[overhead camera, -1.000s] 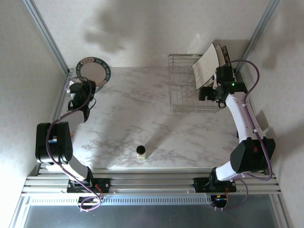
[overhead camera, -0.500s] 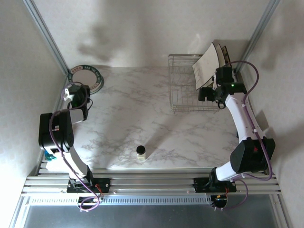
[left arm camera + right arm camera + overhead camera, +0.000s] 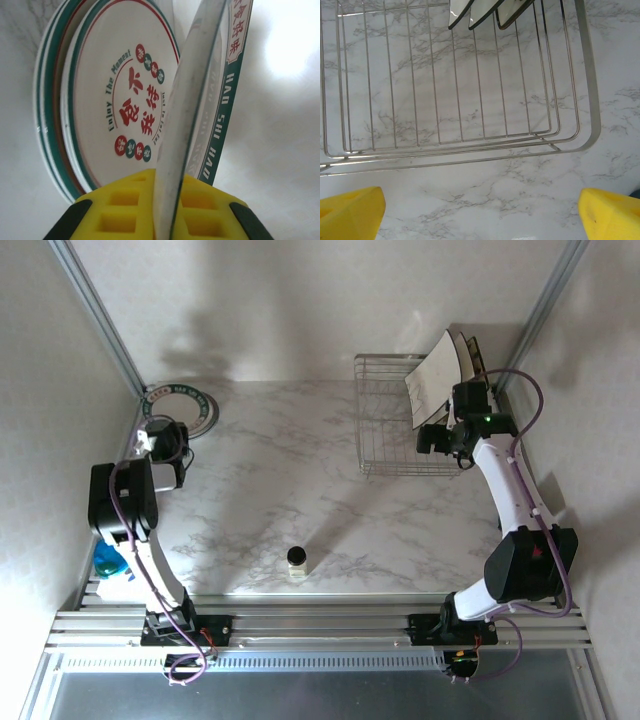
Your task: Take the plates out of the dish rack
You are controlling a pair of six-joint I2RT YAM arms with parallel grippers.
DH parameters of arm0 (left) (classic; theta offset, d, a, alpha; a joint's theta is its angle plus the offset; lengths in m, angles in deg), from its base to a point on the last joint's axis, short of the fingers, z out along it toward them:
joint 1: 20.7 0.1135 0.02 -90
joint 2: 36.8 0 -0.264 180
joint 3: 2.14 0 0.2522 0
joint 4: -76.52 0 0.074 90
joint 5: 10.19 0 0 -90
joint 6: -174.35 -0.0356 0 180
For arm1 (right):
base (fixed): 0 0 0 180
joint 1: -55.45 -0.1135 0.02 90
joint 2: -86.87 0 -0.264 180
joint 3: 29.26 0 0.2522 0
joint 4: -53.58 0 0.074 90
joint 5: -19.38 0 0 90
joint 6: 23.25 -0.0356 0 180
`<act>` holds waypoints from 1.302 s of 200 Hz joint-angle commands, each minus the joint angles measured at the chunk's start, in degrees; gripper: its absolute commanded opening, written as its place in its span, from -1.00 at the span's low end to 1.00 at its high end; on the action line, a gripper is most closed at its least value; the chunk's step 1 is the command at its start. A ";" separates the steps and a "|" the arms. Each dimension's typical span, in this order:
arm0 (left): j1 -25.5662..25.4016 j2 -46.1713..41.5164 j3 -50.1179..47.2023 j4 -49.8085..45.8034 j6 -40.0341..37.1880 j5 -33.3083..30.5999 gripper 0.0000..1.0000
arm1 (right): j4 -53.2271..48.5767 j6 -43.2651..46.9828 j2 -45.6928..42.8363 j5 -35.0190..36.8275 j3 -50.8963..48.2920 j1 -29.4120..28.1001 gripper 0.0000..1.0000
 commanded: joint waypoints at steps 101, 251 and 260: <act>0.65 6.17 10.05 -4.75 -0.64 -0.37 -1.00 | 1.61 0.67 2.80 -2.70 -1.06 0.27 0.98; 0.16 7.24 12.58 -10.19 -2.81 -0.57 -0.77 | 2.17 1.03 4.56 -3.63 -0.09 0.33 0.98; 0.14 7.07 12.36 -9.98 -2.98 -0.61 -0.63 | 2.23 0.99 4.41 -3.65 -0.32 0.31 0.98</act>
